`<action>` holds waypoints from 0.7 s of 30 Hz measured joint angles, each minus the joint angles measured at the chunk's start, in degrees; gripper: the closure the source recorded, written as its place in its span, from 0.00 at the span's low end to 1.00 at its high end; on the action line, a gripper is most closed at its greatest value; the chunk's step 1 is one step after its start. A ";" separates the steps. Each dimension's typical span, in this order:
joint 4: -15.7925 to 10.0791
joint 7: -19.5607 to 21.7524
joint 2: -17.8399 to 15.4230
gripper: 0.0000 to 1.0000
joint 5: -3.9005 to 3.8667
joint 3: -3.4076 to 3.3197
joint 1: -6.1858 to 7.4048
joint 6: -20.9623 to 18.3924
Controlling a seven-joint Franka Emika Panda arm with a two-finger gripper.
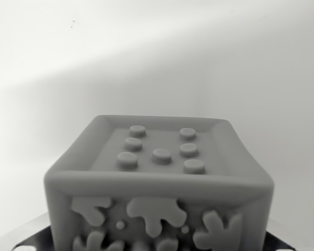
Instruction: Destack cube
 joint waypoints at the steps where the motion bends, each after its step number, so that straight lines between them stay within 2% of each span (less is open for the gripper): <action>1: 0.07 0.00 0.27 1.00 0.00 0.03 -0.03 0.20; 21: 0.99 0.00 3.10 1.00 0.00 0.32 -0.26 2.10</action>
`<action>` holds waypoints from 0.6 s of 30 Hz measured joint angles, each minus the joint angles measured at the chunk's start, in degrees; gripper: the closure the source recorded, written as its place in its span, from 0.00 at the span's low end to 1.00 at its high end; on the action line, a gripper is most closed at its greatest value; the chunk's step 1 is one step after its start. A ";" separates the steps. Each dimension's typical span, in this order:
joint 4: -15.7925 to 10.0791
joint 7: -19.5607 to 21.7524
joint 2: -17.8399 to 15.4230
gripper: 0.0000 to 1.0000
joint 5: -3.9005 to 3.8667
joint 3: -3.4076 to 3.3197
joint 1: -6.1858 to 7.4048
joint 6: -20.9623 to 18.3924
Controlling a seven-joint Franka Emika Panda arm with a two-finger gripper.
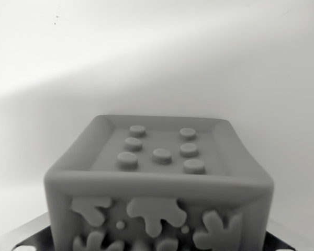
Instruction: Destack cube
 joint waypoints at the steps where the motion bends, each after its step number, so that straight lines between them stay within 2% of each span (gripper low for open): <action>1: 0.02 0.00 0.04 1.00 0.00 0.01 0.00 0.03; 4: 0.06 0.00 0.12 1.00 0.00 0.02 -0.01 0.09; 5: 0.06 0.00 0.13 0.00 0.00 0.02 -0.01 0.11; 18: 0.08 0.00 0.15 0.00 0.00 0.02 -0.02 0.14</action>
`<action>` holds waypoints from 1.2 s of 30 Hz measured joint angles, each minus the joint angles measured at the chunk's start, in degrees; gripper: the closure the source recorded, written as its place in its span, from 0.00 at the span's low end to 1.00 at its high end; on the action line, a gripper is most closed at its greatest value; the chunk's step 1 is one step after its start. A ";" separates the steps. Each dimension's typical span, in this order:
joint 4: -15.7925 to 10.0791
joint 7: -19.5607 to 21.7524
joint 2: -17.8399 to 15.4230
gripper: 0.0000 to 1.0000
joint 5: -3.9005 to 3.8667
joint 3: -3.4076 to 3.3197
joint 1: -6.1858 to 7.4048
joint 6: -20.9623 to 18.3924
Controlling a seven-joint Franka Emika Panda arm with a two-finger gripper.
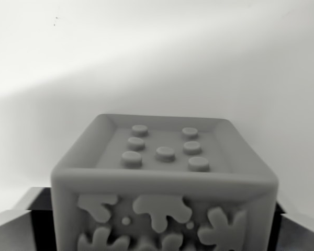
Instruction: Destack cube
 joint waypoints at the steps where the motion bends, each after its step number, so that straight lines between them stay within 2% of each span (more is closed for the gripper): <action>1: 0.00 0.00 0.00 0.00 0.00 0.00 0.00 0.00; 26: -0.03 0.00 -0.24 0.00 0.00 0.00 0.01 -0.16; 36: -0.85 0.02 -3.05 0.00 0.00 -0.09 0.06 -1.95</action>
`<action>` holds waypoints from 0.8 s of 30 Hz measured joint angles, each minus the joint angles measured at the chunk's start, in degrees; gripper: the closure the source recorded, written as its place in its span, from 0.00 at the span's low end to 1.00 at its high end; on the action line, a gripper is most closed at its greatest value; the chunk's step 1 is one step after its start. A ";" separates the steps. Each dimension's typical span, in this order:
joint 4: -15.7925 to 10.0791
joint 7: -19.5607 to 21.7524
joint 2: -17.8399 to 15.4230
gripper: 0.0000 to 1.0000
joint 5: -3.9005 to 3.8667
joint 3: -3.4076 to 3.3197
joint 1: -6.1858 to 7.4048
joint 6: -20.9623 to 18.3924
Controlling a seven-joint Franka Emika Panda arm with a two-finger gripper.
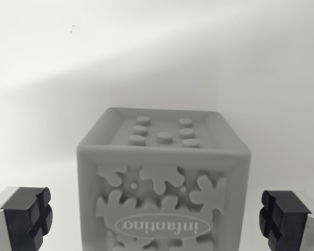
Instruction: Destack cube
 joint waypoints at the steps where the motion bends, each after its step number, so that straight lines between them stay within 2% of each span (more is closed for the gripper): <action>1: -0.11 0.00 -0.41 0.00 0.00 -0.02 0.01 -0.31; 24: -1.81 0.30 -11.51 0.00 -0.50 -0.58 0.39 -9.54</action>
